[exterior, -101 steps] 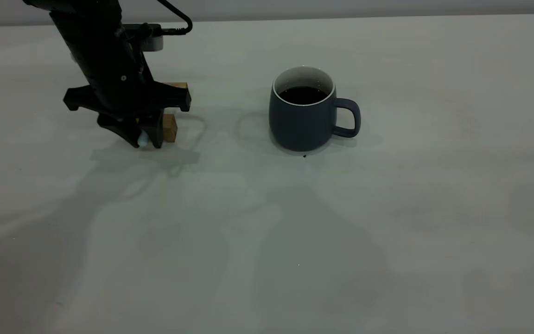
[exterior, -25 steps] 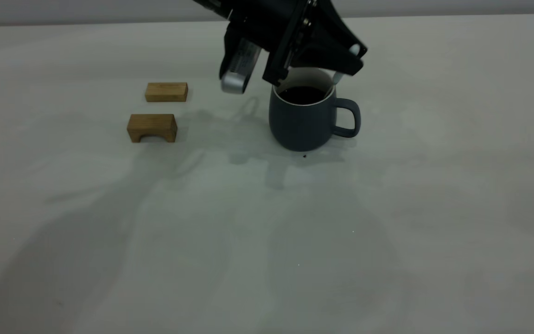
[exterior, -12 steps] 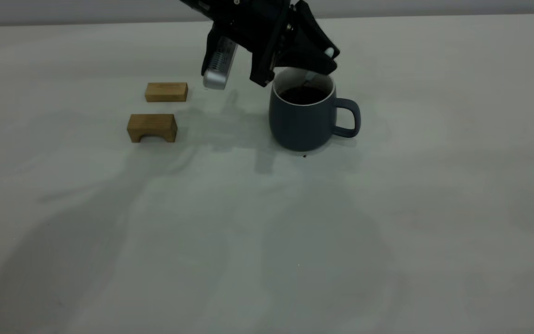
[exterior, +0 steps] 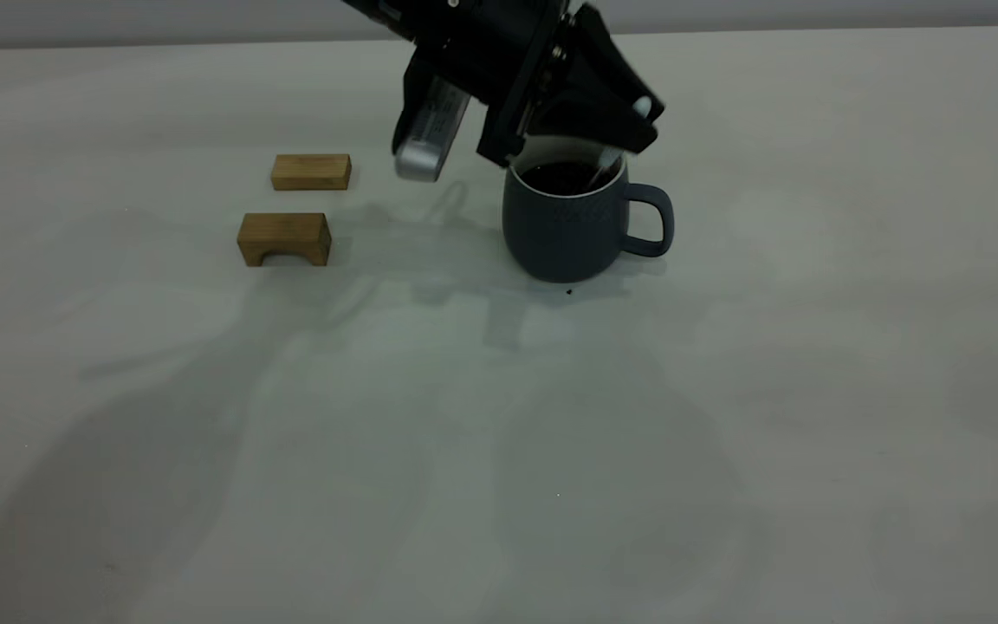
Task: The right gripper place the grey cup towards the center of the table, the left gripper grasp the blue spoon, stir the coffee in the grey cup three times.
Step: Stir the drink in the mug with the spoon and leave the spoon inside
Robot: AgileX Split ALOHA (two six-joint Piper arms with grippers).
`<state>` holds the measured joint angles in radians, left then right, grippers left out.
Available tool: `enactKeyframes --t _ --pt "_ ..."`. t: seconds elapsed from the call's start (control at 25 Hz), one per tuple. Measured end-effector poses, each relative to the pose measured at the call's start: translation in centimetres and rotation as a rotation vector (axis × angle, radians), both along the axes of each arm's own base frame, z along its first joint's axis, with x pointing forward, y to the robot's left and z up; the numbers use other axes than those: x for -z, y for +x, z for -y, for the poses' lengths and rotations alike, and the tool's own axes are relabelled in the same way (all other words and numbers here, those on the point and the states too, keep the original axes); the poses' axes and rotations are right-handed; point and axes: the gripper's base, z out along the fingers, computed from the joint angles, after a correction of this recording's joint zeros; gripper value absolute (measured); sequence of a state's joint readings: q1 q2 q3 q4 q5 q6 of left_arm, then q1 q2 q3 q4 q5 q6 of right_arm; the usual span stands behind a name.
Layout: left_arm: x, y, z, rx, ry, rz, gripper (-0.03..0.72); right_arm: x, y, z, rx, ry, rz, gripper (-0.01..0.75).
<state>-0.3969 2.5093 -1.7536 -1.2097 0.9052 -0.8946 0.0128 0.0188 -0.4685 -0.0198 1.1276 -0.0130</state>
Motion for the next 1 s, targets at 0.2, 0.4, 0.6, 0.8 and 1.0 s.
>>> enactKeyframes --t 0.2,0.4,0.6,0.8,1.0 --pt "0.2 0.9 -1.6 -0.043 0.034 -0.008 0.172 0.0 0.0 0.0 0.0 0.0 0.0 0.591" --pt "0.2 2.0 -2.8 -0.079 0.017 0.063 0.172 0.0 0.0 0.0 0.0 0.0 0.0 0.591" --pt "-0.4 2.1 -1.9 -0.084 -0.055 0.123 0.172 0.0 0.0 0.0 0.0 0.0 0.0 0.591" --pt "-0.7 1.2 -0.7 -0.021 -0.108 0.112 0.172 0.0 0.0 0.0 0.0 0.0 0.0 0.591" --pt "-1.1 0.5 -0.6 0.031 -0.143 0.052 0.172 0.0 0.0 0.0 0.0 0.0 0.0 0.591"
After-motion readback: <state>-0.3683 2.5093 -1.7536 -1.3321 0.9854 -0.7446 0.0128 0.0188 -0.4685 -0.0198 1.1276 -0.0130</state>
